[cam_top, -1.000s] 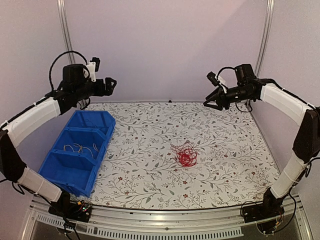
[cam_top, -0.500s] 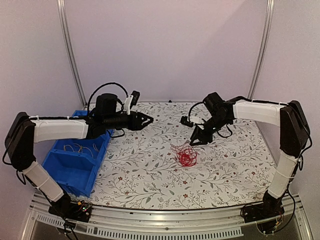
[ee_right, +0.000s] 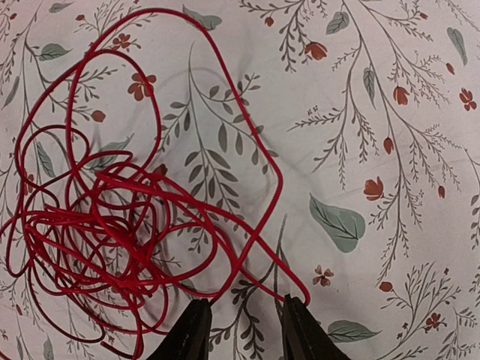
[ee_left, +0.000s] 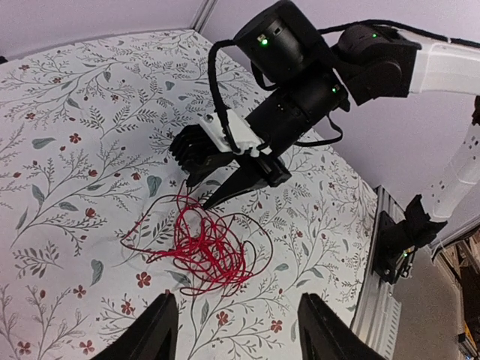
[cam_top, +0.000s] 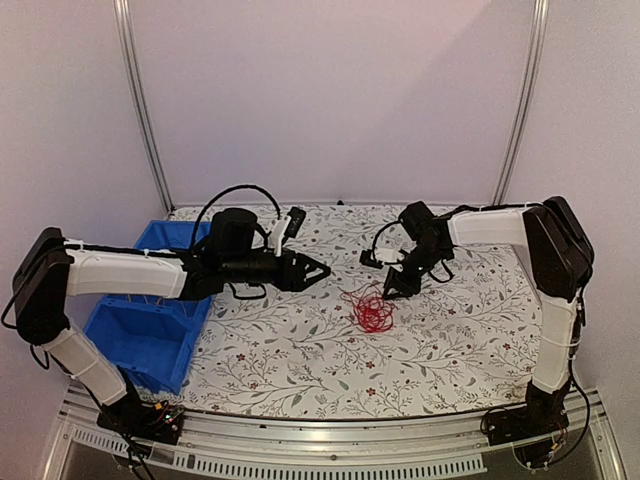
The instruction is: Untangle the cables
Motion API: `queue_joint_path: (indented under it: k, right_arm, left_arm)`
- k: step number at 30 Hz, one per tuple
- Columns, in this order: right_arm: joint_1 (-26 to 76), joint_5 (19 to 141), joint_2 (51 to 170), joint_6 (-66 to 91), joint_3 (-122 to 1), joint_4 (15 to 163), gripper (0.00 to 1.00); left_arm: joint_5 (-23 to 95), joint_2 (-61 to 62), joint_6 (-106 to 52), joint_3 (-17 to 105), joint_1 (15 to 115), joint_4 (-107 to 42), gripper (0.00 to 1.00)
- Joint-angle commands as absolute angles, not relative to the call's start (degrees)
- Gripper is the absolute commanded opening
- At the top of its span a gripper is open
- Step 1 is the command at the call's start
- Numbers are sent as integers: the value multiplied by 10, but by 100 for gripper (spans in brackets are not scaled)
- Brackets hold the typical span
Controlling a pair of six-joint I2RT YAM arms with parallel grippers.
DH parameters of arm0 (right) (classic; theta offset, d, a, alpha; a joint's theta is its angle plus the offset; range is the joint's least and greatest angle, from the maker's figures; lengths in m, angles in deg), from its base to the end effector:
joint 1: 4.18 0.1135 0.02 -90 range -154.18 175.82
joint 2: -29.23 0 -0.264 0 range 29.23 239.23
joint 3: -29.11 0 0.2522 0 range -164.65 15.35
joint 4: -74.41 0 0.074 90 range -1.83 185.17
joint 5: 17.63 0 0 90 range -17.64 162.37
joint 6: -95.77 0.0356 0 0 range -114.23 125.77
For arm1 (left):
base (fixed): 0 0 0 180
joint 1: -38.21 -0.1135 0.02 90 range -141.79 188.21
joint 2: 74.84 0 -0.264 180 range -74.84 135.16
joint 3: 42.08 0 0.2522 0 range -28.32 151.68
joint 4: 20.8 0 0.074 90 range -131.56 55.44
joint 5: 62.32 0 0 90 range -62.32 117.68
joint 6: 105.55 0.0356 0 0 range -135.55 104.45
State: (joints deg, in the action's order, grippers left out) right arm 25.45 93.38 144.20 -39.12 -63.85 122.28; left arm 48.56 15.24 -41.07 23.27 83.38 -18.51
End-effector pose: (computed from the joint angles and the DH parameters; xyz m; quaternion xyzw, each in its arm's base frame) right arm 0.3433 0.2099 0.1576 -0.6115 0.7512 0.1551 0.1941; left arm 0.2368 -0.2562 0.2311 0.2388 0.7882 -0.4392 0.3589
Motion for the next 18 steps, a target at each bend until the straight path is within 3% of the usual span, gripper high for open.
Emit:
queue_joint_path:
  k: [1,18]
  right_arm:
    - [259,934,1462,-405,-645,1185,36]
    - [230,936,1441,-412,-681,1227,36]
  left_arm:
    - [479,163,-423,248,846,-167,55]
    - [424,176,-449,238,858,-146,57]
